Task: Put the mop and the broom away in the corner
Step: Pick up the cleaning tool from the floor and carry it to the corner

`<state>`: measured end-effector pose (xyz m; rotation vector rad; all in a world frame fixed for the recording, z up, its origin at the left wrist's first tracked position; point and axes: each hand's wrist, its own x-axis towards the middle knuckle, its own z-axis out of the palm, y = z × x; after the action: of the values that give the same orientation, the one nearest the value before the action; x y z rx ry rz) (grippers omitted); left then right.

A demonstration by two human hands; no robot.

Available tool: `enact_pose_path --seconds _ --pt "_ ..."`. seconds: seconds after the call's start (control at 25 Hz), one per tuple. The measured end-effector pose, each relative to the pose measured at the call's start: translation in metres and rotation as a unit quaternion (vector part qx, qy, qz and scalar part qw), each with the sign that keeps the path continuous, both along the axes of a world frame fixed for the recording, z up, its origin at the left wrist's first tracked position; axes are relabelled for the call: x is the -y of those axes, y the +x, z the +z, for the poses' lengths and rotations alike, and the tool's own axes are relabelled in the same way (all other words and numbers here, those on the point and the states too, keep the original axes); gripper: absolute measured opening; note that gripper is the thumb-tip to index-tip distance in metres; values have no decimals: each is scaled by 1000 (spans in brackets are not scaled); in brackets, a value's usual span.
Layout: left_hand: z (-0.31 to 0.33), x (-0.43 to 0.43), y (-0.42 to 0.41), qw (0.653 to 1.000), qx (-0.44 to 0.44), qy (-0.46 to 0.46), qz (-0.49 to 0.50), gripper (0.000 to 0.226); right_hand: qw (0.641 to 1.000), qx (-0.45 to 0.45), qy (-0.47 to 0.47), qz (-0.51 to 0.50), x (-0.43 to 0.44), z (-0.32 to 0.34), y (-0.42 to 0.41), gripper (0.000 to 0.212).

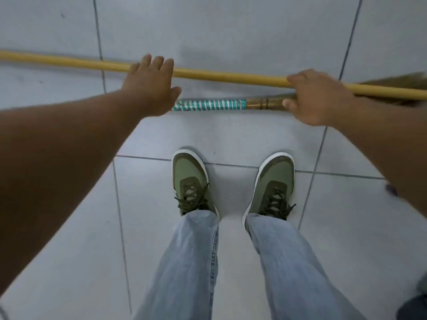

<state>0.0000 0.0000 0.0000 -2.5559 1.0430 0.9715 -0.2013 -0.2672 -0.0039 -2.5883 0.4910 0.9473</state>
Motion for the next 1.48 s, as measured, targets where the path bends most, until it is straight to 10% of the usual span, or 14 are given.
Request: enact_pose_path --seconds 0.52,1.48 --pt "-56 16 22 996 47 70 -18 35 998 -25 26 55 19 -60 14 21" --pt "217 31 45 969 199 -4 -148 22 1000 1 17 -23 25 166 -5 23"
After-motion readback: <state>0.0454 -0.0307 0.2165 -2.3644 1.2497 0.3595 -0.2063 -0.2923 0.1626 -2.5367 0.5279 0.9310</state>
